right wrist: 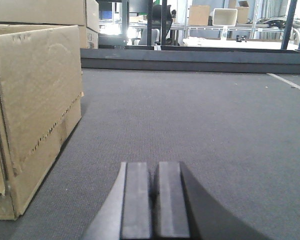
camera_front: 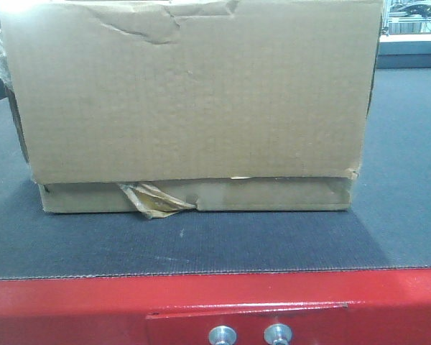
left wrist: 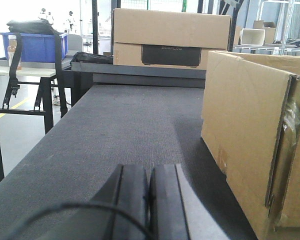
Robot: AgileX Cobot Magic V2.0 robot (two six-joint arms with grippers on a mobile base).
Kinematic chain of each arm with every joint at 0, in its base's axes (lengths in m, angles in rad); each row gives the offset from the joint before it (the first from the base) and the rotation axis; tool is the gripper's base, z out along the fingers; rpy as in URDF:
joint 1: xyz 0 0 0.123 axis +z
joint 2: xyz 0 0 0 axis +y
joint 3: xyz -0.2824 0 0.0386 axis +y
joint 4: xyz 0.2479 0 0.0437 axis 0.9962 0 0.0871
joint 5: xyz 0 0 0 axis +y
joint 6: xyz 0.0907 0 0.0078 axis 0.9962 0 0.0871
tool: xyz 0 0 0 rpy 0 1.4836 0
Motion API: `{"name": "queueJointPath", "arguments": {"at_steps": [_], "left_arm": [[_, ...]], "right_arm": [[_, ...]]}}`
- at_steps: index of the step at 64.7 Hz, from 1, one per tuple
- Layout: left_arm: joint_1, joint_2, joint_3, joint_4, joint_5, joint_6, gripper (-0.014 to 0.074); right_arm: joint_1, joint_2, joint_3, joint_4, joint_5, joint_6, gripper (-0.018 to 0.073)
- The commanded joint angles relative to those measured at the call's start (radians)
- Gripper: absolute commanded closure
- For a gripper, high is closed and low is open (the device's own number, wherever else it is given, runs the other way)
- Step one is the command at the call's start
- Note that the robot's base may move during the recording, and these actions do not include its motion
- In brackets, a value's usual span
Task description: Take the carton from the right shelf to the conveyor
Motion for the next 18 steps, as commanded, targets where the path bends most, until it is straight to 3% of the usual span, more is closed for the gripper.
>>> {"name": "queueJointPath", "arguments": {"at_steps": [1, 18], "left_arm": [[0.002, -0.005, -0.002, -0.006, -0.018, 0.004, 0.0594], [0.002, -0.005, -0.002, -0.006, -0.018, 0.004, 0.0594]], "right_arm": [[0.001, -0.005, -0.001, -0.009, -0.029, -0.006, 0.0634], [0.001, -0.005, -0.001, -0.009, -0.029, -0.006, 0.0634]]}}
